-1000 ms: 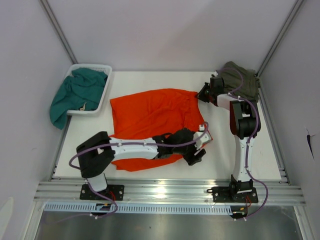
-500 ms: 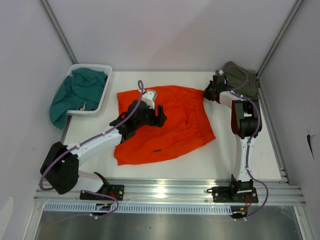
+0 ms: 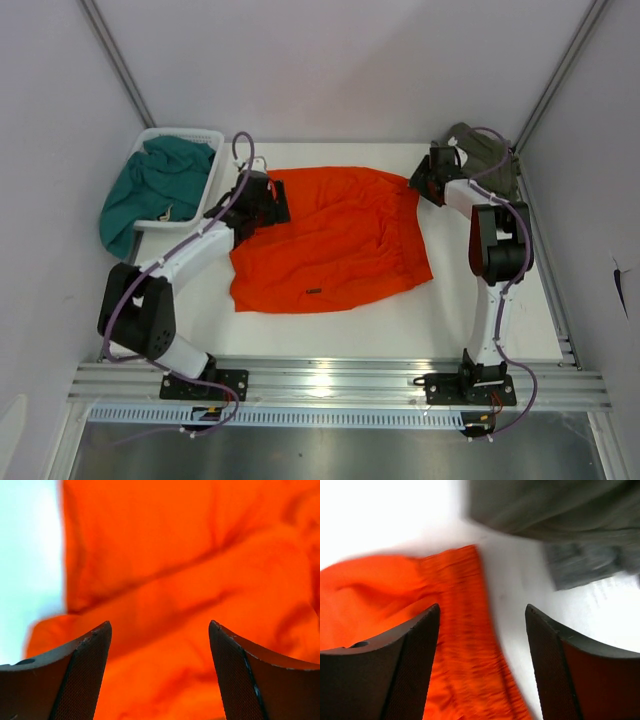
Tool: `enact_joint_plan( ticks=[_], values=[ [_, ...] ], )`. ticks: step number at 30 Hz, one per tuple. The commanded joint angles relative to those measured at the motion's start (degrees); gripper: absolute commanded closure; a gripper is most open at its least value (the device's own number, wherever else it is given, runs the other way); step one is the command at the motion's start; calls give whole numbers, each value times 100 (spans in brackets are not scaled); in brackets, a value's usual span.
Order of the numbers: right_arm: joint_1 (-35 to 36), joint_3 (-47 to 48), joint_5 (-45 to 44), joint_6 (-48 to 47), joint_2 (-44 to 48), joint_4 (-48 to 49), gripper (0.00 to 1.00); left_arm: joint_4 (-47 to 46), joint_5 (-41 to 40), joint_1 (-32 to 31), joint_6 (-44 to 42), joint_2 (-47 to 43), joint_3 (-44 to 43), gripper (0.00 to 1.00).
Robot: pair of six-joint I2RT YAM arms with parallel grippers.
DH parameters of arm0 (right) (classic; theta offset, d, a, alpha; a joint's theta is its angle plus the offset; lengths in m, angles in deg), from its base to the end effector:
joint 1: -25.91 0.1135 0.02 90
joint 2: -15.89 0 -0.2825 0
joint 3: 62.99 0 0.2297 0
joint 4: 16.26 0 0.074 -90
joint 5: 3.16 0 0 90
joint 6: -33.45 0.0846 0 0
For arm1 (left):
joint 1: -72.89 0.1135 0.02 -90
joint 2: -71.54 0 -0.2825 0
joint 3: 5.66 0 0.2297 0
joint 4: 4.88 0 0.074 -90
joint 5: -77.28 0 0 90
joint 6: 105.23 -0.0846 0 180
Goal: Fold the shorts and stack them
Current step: Flatten the shorts out
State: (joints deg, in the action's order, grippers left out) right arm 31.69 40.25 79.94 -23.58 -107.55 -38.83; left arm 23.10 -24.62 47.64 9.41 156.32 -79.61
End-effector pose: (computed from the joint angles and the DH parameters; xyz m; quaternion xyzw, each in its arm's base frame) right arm 0.5057 0.0410 0.1626 0.2384 0.8833 0.0806 0.3955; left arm 0.3168 -0.1301 0.2534 -0.0400 0.8972 -0.0964 0.4290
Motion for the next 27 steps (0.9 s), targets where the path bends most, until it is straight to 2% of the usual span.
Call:
enact_joint_plan(
  ticks=[1, 2, 3, 5, 9, 13, 16, 19, 23, 27],
  values=[
    [204, 454, -225, -405, 557, -409, 30, 324, -242, 468, 102, 354, -866, 20],
    [239, 428, -50, -458, 697, -435, 34, 594, -451, 521, 24, 495, -1026, 20],
    [274, 419, 12, -476, 759, -514, 35, 727, -549, 617, -21, 853, -1541, 20],
    [449, 358, 48, -554, 882, -785, 37, 851, -577, 723, -143, 1172, -1782, 21],
    [819, -299, -101, -599, 1557, -998, 41, 1140, 82, 1250, -205, 2014, -2423, 23],
    [1109, -1660, -111, -564, 2323, -560, 62, 1098, 346, 1462, -390, 2420, -2723, 28],
    [1171, -2014, 21, -494, 2684, -655, 68, 1333, 294, 1488, -495, 2753, -3004, 30],
    [1364, -2550, -75, -458, 3139, -708, 68, 1397, 363, 1559, -487, 2957, -3260, 30],
    [1689, -3087, -558, -450, 3685, -1094, 57, 1125, 671, 1673, -487, 3054, -3225, 31],
    [1672, -3526, -585, -397, 4081, -1638, 56, 1089, 602, 1682, -601, 3203, -3434, 37]
  ],
)
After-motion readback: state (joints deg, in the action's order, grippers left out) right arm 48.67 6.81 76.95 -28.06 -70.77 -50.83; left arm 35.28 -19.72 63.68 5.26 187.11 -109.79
